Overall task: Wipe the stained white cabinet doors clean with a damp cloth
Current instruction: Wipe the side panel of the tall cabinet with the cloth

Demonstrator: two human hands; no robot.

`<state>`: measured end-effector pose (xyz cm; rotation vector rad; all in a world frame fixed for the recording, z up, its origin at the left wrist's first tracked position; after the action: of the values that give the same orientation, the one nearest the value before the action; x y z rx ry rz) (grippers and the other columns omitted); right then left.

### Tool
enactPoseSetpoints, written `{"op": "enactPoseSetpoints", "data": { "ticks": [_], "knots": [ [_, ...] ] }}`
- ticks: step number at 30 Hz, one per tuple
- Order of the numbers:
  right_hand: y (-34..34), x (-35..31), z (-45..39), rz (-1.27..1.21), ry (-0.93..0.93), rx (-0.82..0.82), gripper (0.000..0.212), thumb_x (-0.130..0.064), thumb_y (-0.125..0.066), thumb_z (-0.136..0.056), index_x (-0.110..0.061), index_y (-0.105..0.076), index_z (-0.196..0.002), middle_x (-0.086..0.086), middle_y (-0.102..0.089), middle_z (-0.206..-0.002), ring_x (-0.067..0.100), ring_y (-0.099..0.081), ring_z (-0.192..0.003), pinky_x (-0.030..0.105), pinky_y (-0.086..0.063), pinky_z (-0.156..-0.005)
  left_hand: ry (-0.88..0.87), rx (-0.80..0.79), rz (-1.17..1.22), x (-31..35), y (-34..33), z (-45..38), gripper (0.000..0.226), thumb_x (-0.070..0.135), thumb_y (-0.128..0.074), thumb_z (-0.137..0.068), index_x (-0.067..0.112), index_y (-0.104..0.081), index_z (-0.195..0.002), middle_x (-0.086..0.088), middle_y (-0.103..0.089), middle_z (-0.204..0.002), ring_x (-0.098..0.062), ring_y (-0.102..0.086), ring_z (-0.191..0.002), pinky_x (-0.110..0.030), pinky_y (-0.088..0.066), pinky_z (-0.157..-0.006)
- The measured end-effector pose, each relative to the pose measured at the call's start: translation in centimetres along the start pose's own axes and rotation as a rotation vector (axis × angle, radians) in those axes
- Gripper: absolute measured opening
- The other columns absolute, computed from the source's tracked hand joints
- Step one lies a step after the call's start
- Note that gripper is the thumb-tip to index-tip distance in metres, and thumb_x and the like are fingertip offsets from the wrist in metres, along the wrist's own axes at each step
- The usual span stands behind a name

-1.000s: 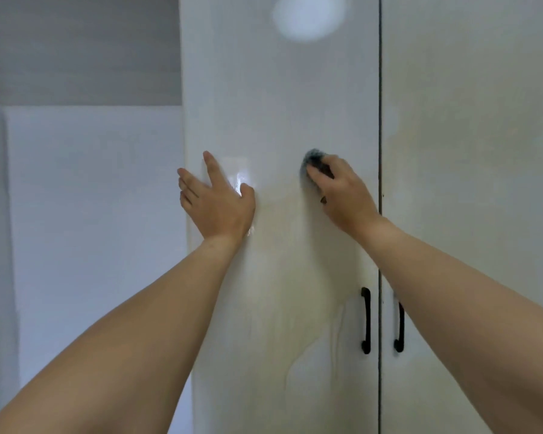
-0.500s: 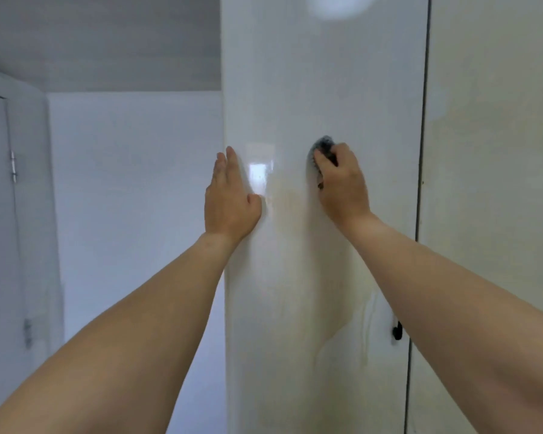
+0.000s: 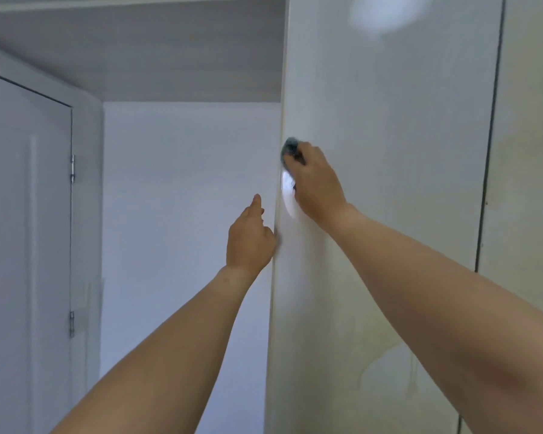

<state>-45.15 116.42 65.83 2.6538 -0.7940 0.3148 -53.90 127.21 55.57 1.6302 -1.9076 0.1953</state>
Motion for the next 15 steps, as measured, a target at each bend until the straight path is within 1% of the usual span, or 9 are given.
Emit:
{"op": "enactPoseSetpoints", "data": {
  "ticks": [2,4,6,8,10,11,12,13,15],
  "knots": [
    [-1.3,-1.6,4.6,0.001,0.189,-0.090,0.067,0.010,-0.036,-0.071,-0.003,-0.054,-0.134,0.012,-0.054,-0.129,0.032,-0.052,-0.114,0.035,-0.057,-0.067,0.011,0.023,0.000,-0.4,0.0,0.3,0.071,-0.002,-0.044,-0.088,0.013,-0.029,-0.155,-0.007,-0.053,-0.142,-0.024,-0.054,-0.123,-0.036,-0.045,-0.104],
    [-1.7,-2.0,8.4,0.029,0.375,-0.187,0.063,0.008,-0.019,-0.081,0.001,-0.057,-0.130,0.016,-0.059,-0.117,0.035,-0.057,-0.103,0.037,-0.057,-0.064,0.001,0.028,-0.032,-0.5,-0.4,0.9,0.072,-0.001,-0.046,-0.088,0.011,-0.025,-0.156,-0.009,-0.048,-0.146,-0.026,-0.049,-0.130,-0.035,-0.042,-0.106],
    [-0.6,-0.3,8.8,0.084,0.459,-0.137,0.059,0.004,-0.014,-0.090,0.003,-0.062,-0.124,0.018,-0.062,-0.106,0.037,-0.060,-0.093,0.039,-0.056,-0.061,-0.026,0.003,-0.074,0.0,-1.1,1.3,0.074,0.002,-0.048,-0.088,0.009,-0.022,-0.156,-0.010,-0.041,-0.150,-0.027,-0.041,-0.135,-0.033,-0.038,-0.105],
    [1.0,2.4,7.0,0.125,0.248,-0.040,0.052,0.001,-0.028,-0.088,0.000,-0.059,-0.129,0.021,-0.059,-0.117,0.039,-0.059,-0.101,0.042,-0.058,-0.070,-0.078,-0.002,-0.097,1.0,-1.9,1.5,0.075,0.002,-0.047,-0.086,0.007,-0.022,-0.156,-0.012,-0.034,-0.155,-0.029,-0.035,-0.139,-0.034,-0.033,-0.110],
    [1.8,4.8,6.3,0.058,-0.163,0.045,0.050,0.002,-0.041,-0.089,-0.003,-0.052,-0.137,0.021,-0.049,-0.131,0.038,-0.051,-0.114,0.042,-0.053,-0.088,-0.113,0.025,-0.113,2.6,-2.9,1.5,0.077,0.000,-0.045,-0.084,0.008,-0.021,-0.156,-0.014,-0.024,-0.161,-0.032,-0.028,-0.144,-0.037,-0.029,-0.115],
    [1.9,4.7,7.0,0.007,-0.275,0.051,0.049,0.004,-0.047,-0.089,-0.003,-0.051,-0.138,0.021,-0.048,-0.132,0.038,-0.050,-0.116,0.041,-0.052,-0.089,-0.127,0.042,-0.125,3.4,-3.5,1.6,0.078,0.001,-0.046,-0.084,0.009,-0.021,-0.157,-0.015,-0.020,-0.163,-0.032,-0.026,-0.145,-0.039,-0.028,-0.116],
    [1.6,4.1,8.1,0.009,-0.263,0.046,0.048,0.006,-0.051,-0.089,0.000,-0.051,-0.137,0.023,-0.049,-0.131,0.039,-0.051,-0.115,0.041,-0.054,-0.085,-0.141,0.056,-0.147,4.2,-4.1,1.6,0.078,0.002,-0.047,-0.084,0.010,-0.020,-0.157,-0.016,-0.016,-0.164,-0.033,-0.024,-0.146,-0.041,-0.028,-0.116],
    [1.1,3.6,9.9,0.028,-0.107,0.014,0.045,0.007,-0.052,-0.090,0.002,-0.053,-0.134,0.025,-0.052,-0.128,0.040,-0.053,-0.114,0.042,-0.058,-0.077,-0.151,0.054,-0.177,4.9,-4.9,1.9,0.078,0.006,-0.048,-0.085,0.012,-0.018,-0.158,-0.018,-0.012,-0.164,-0.035,-0.021,-0.147,-0.043,-0.028,-0.117],
    [0.8,4.6,13.5,0.088,0.248,-0.132,0.039,0.003,-0.039,-0.095,0.003,-0.057,-0.130,0.026,-0.055,-0.126,0.042,-0.055,-0.112,0.043,-0.059,-0.068,-0.152,0.041,-0.244,5.3,-5.9,2.0,0.079,0.015,-0.049,-0.088,0.016,-0.015,-0.159,-0.022,-0.004,-0.164,-0.039,-0.014,-0.149,-0.048,-0.025,-0.118]
  ]
}}
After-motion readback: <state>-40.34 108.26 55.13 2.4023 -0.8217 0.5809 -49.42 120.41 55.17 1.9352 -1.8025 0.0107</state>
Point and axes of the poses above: each hand's wrist, its own z-axis away from the middle knuckle, its own y-axis out of the back of the hand, x = y × z, the point moved 2 cm from there along -z, towards the middle knuckle
